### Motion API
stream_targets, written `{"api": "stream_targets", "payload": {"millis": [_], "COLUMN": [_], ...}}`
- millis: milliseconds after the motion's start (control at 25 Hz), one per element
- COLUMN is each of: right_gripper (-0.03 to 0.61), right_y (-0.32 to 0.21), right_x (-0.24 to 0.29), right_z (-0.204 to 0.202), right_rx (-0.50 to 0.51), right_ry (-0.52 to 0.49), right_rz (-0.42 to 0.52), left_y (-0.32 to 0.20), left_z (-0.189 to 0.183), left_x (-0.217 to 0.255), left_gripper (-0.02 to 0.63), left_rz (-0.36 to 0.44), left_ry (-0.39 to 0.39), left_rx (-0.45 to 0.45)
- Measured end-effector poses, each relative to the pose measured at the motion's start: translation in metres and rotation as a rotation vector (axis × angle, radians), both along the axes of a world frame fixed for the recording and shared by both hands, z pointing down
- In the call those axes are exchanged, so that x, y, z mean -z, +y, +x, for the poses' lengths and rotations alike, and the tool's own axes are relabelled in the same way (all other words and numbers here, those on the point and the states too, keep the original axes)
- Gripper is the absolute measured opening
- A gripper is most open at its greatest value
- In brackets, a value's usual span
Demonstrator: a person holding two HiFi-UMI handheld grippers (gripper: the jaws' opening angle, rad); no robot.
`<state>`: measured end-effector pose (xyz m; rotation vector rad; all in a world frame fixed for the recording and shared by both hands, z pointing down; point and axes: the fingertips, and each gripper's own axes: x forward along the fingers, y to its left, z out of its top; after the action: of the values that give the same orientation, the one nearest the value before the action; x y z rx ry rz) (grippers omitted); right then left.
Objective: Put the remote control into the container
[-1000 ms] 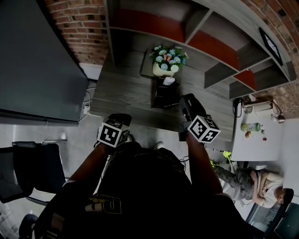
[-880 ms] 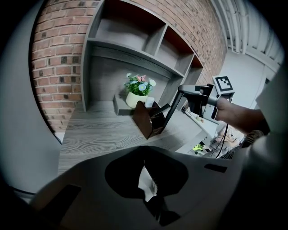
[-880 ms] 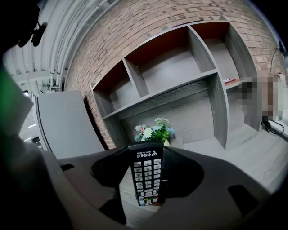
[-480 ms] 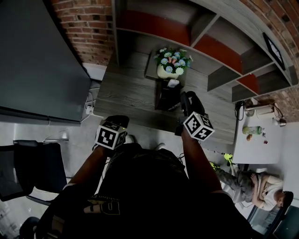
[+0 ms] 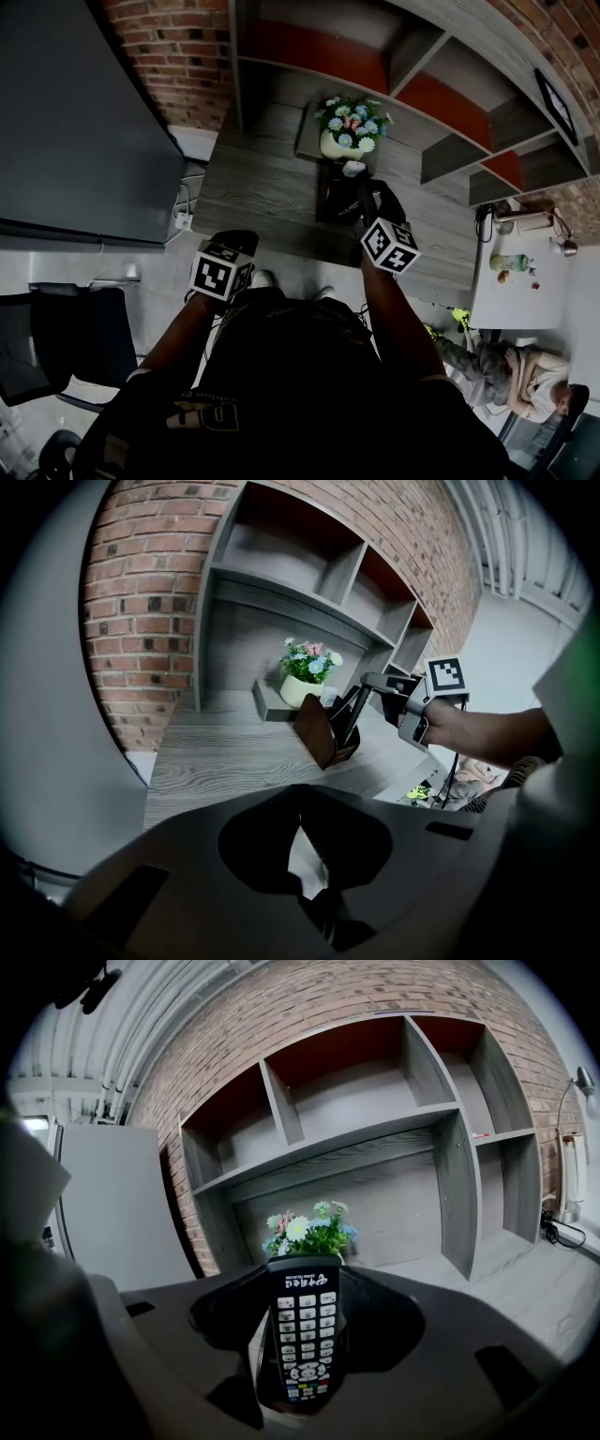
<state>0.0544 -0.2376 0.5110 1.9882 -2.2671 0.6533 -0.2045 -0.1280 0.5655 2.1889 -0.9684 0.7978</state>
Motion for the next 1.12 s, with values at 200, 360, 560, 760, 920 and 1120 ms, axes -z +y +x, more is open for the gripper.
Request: {"api": "stream_targets", "payload": {"millis": [200, 360, 560, 760, 920, 1120], "right_gripper": [0.235, 0.235, 0.236, 0.236, 0.236, 0.238], "right_y": [-0.001, 0.003, 0.009, 0.025, 0.031, 0.039], "right_x": [-0.001, -0.001, -0.005, -0.026, -0.031, -0.027], "right_z": [-0.001, -0.002, -0.005, -0.011, -0.015, -0.017], "right_rx": [0.012, 0.002, 0.001, 0.022, 0.043, 0.060], "right_ry": [0.002, 0.022, 0.095, 0.173, 0.193, 0.197], "right_rz": [-0.010, -0.010, -0.066, -0.144, -0.161, -0.161], "left_y": [-0.005, -0.007, -0.009, -0.010, -0.010, -0.008], "left_z": [-0.008, -0.002, 0.002, 0.003, 0.002, 0.009], "left_x": [-0.002, -0.001, 0.000, -0.001, -0.003, -0.002], "left_gripper": [0.006, 0.006, 0.006, 0.006, 0.006, 0.006], "left_rz": [-0.007, -0.006, -0.005, -0.005, -0.009, -0.009], "left_ry": [-0.011, 0.000, 0.003, 0.010, 0.008, 0.008], "left_rx": [0.004, -0.012, -0.030, -0.034, -0.042, -0.074]}}
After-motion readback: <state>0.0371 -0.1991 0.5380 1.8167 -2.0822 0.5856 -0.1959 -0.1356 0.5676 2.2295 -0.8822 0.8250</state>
